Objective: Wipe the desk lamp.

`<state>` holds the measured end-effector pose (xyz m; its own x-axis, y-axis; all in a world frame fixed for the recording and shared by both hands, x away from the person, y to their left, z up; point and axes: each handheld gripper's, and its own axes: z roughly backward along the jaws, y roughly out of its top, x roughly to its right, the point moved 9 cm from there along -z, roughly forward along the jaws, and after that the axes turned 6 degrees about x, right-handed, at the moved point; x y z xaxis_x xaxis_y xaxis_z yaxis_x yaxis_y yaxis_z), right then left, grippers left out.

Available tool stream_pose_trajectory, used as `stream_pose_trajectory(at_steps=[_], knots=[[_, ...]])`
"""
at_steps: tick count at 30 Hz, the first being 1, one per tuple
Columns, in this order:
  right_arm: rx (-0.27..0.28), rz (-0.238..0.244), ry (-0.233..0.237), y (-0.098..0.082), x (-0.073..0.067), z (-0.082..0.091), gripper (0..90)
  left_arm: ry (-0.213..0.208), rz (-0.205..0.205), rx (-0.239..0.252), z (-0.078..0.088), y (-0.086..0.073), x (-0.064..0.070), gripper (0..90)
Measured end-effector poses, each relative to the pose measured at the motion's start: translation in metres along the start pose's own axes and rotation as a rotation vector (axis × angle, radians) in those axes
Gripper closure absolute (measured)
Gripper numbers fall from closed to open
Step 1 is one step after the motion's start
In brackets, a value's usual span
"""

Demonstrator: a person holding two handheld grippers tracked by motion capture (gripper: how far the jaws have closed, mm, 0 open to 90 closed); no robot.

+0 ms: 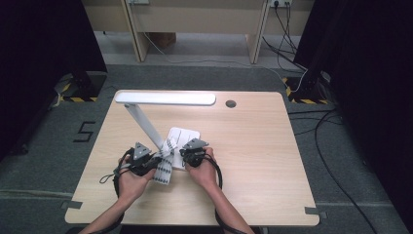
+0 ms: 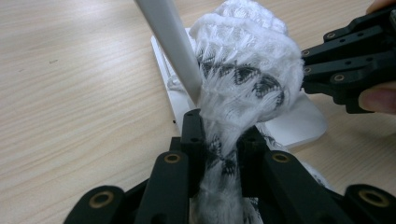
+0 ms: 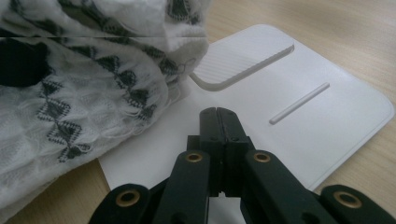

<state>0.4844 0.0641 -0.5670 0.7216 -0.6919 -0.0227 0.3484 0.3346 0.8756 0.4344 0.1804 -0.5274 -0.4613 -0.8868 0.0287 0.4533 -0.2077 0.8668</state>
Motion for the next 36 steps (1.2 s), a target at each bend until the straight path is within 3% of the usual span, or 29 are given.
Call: stream_pose_trajectory(at_steps=[7,12,20,24,25,27,32,35,36], knots=[[-0.001,0.002,-0.001,0.000,0.000,0.000,90.0,-0.014,-0.004,-0.022,-0.001,-0.005,0.001,77.0],[0.000,0.001,0.000,0.000,0.000,0.000,90.0,-0.026,0.017,-0.021,0.012,-0.006,-0.001,77.1],[0.000,0.005,-0.004,0.000,0.000,0.000,90.0,-0.003,0.075,0.007,0.046,-0.007,-0.024,77.1],[0.000,0.005,-0.004,0.000,0.000,0.000,90.0,0.052,0.125,0.033,0.064,-0.004,-0.050,77.1],[0.000,0.005,-0.004,0.000,0.000,0.000,90.0,0.052,0.125,0.033,0.064,-0.004,-0.050,77.1],[0.002,0.008,-0.006,0.000,0.000,0.000,90.0,0.082,0.141,0.061,0.073,0.004,-0.064,77.2],[0.001,0.005,-0.006,0.000,0.000,0.000,90.0,0.106,0.141,0.104,0.083,0.023,-0.077,77.2],[-0.001,0.004,-0.005,0.000,0.000,0.000,90.0,0.118,0.133,0.138,0.088,0.041,-0.084,77.2],[-0.001,0.004,-0.006,0.000,0.000,0.000,90.0,0.124,0.112,0.151,0.091,0.052,-0.087,77.2]])
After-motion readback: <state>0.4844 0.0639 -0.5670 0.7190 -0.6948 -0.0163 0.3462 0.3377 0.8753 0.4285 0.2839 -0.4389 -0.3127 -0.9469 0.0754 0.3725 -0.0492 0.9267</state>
